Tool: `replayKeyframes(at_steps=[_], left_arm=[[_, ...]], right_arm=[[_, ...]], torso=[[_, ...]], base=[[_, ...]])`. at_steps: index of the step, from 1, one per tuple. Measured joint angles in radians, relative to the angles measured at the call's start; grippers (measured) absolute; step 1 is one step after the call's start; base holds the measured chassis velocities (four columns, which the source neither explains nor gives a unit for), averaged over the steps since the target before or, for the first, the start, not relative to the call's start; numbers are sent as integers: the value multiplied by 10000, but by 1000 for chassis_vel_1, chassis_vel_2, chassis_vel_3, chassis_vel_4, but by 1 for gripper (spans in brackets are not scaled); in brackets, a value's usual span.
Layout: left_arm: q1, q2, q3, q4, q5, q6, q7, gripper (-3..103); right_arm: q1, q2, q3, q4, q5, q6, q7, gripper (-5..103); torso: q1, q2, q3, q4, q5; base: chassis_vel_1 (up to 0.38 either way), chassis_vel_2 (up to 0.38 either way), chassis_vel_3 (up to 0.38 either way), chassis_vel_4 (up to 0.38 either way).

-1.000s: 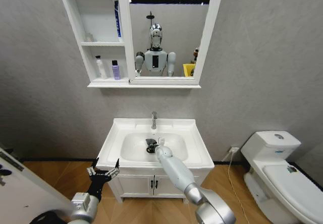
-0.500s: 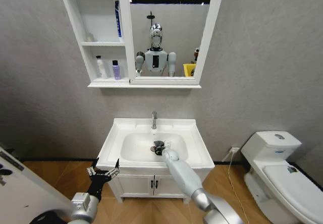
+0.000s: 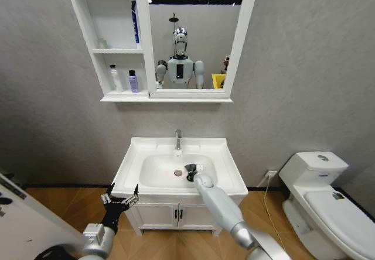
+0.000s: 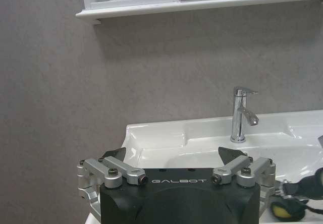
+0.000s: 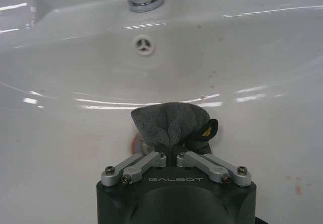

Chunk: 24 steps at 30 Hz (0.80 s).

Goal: Move facial cleanser and shampoo from washbasin to cabinet, then wipe washbasin with towel.

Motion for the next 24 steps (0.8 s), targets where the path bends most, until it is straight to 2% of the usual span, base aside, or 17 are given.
replayKeyframes(at_steps=[3,4,6,9,14,24], left_arm=[[-1,0,1,0,0,0,0,100],[0,0,2,0,0,0,1,100],[-1,0,0,0,0,0,0,100],[0,0,0,0,0,0,0,100],[0,0,0,0,0,0,1,100],[0,0,0,0,0,0,0,100]], right_arm=[[64,395,-51,-81,160,113,-190,4],[135,647,-60,-204,219,321,-469,4],[204,745,-59,-327,268,425,-639,4],[357,793,-47,-581,595,586,-730,4],[533,792,30,-1006,1301,55,-65,4],[665,775,465,-1321,1583,-243,386,4]], torso=[[0,1,0,-1,0],[0,0,0,9,4],[0,0,0,11,3],[0,1,0,-2,-1],[0,0,1,-3,3],[0,1,0,-3,2]], base=[[0,0,0,0],[0,0,0,0],[0,0,0,0],[0,0,0,0],[0,0,0,0],[0,0,0,0]])
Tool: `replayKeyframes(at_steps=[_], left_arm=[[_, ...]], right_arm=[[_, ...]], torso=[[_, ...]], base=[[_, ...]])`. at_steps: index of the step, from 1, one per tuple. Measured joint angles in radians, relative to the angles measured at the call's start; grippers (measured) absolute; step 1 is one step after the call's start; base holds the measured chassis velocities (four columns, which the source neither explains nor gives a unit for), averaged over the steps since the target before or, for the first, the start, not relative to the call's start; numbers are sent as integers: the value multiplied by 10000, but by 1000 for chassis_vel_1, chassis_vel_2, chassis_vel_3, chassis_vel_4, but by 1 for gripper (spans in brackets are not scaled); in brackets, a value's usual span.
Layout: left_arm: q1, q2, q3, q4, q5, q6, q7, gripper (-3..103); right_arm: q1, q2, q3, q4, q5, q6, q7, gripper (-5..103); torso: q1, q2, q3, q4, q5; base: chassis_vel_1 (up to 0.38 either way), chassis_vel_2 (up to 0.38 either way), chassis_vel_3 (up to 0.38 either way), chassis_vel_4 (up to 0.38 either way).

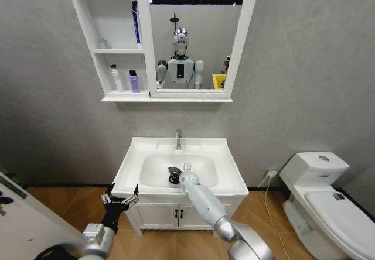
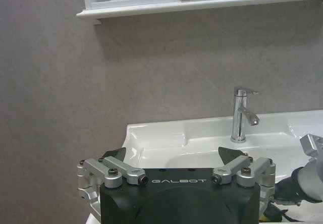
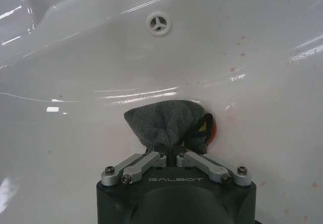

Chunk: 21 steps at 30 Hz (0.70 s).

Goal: Move facial cleanser and shampoo from washbasin to cabinet, then wipe washbasin with towel.

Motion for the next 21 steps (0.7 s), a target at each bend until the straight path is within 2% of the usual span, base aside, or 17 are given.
replayKeyframes(at_steps=[6,8,10,11,13,14,17,21], left_arm=[[0,0,0,-1,0,0,0,100],[0,0,0,0,0,0,0,100],[0,0,0,0,0,0,0,100],[0,0,0,0,0,0,0,100],[0,0,0,0,0,0,0,100],[0,0,0,0,0,0,0,100],[0,0,0,0,0,0,0,100],[0,0,0,0,0,0,0,100]], right_arm=[[13,-27,79,81,23,-127,286,4],[-36,-111,57,168,-270,-132,439,4],[-186,-297,-8,349,-950,-31,667,4],[-186,-297,-8,349,-950,-31,667,4],[-400,-693,-287,782,-1705,97,847,4],[-400,-693,-287,782,-1705,97,847,4],[-581,-1152,-670,1394,-2469,-60,1568,4],[-685,-1401,-851,1619,-2663,-273,1950,4]], torso=[[0,-1,0,2,0],[0,-1,0,3,1],[0,-1,-1,3,1],[0,-1,-1,3,1],[-1,0,0,1,1],[-1,0,0,1,1],[0,-1,0,0,2],[0,-1,0,1,1]], base=[[0,0,0,0],[0,0,0,0],[0,0,0,0],[0,0,0,0],[0,0,0,0],[0,0,0,0],[0,0,0,0],[0,0,0,0]])
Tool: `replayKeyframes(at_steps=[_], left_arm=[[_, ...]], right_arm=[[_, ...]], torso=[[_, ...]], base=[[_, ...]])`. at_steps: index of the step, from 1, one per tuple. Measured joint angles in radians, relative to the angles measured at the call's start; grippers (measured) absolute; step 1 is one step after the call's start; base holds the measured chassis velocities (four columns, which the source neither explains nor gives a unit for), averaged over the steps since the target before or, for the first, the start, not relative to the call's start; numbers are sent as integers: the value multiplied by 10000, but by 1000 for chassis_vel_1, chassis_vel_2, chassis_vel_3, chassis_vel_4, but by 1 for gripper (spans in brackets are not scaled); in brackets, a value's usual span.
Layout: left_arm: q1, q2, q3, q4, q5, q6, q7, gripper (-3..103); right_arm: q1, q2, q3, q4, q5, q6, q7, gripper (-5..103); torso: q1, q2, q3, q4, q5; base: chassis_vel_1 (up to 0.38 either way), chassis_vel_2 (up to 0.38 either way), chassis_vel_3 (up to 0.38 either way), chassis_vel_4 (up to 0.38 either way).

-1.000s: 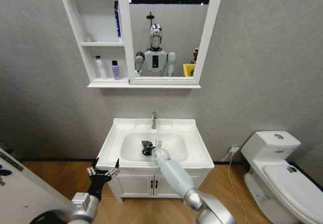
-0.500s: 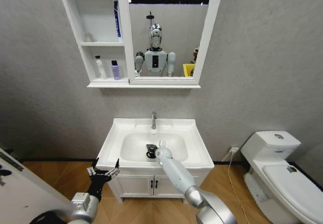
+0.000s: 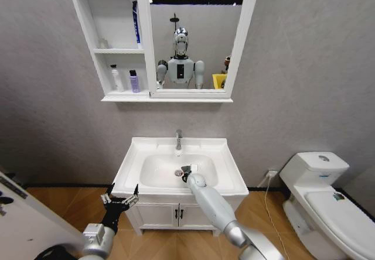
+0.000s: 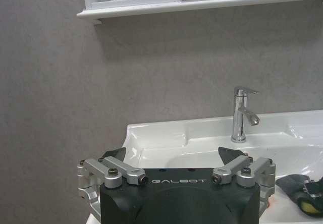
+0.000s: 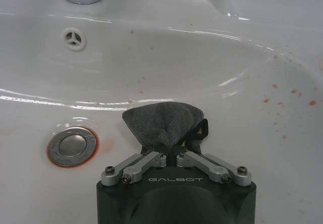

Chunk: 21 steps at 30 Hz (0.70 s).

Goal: Move facial cleanser and shampoo from washbasin to cabinet, then wipe washbasin with towel.

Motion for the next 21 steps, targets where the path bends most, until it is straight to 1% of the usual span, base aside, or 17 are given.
replayKeyframes(at_steps=[3,8,9,10,13,16,17,21], left_arm=[[0,0,0,0,0,0,0,100],[0,0,0,0,0,0,0,100],[0,0,0,0,0,0,0,100],[0,0,0,0,0,0,0,100],[0,0,0,0,0,0,0,100],[0,0,0,0,0,0,0,100],[0,0,0,0,0,0,0,100],[0,0,0,0,0,0,0,100]], right_arm=[[-211,-259,-49,375,-96,-161,386,4],[-383,-571,-57,885,-140,-249,657,4],[-441,-729,-57,1122,-179,-256,717,4],[-441,-729,-57,1122,-179,-256,717,4],[-552,-1069,-18,1589,-459,-140,724,4],[-558,-1248,67,1851,-544,-5,640,4],[-558,-1248,67,1851,-544,-5,640,4],[-226,-1200,263,1292,-806,303,214,4]], torso=[[0,0,0,1,1],[0,0,0,1,0],[0,0,0,0,0],[0,0,0,0,0],[0,0,1,-1,0],[0,0,0,-2,-3],[0,0,0,-2,-3],[0,0,0,-1,-3]], base=[[0,0,0,0],[0,0,0,0],[0,0,0,0],[0,0,0,0],[0,0,0,0],[0,0,0,0],[0,0,0,0],[0,0,0,0]])
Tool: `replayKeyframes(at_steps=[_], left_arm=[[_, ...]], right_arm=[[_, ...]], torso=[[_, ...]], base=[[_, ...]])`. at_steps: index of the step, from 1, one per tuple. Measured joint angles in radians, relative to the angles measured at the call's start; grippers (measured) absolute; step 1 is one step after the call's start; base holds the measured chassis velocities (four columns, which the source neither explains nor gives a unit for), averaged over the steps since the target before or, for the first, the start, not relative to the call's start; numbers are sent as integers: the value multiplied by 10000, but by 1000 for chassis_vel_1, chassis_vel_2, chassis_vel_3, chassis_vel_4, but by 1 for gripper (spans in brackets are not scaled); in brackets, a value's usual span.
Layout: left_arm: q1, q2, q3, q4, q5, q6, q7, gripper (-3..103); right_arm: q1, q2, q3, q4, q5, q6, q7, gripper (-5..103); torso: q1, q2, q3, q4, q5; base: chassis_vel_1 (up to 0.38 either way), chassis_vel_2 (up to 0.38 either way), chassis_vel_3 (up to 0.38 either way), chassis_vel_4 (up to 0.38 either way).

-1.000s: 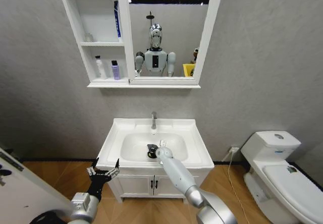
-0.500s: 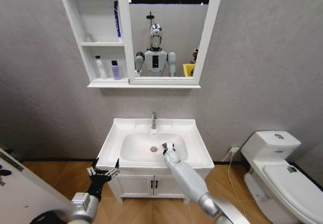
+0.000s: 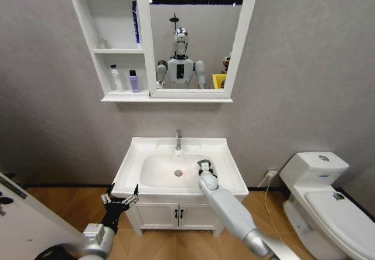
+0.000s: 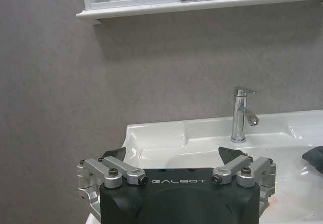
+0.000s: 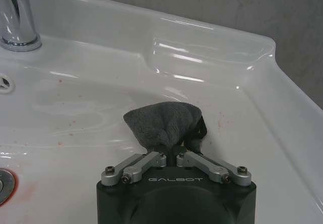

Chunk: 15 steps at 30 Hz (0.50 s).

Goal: Move facial cleanser and shampoo from washbasin to cabinet, then wipe washbasin with towel.

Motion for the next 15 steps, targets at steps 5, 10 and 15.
replayKeyframes(at_steps=[5,10,15], left_arm=[[0,0,0,0,0,0,0,100],[1,0,-1,0,0,0,0,100],[0,0,0,0,0,0,0,100]], right_arm=[[435,475,380,-1254,-87,376,-631,4],[1081,1360,1148,-3158,319,821,-1725,4],[1443,1654,1347,-4021,317,1191,-2555,4]], torso=[[0,0,0,1,0],[-1,0,-1,4,0],[-1,1,0,0,-1]], base=[[0,0,0,0],[0,0,0,0],[0,0,0,0]])
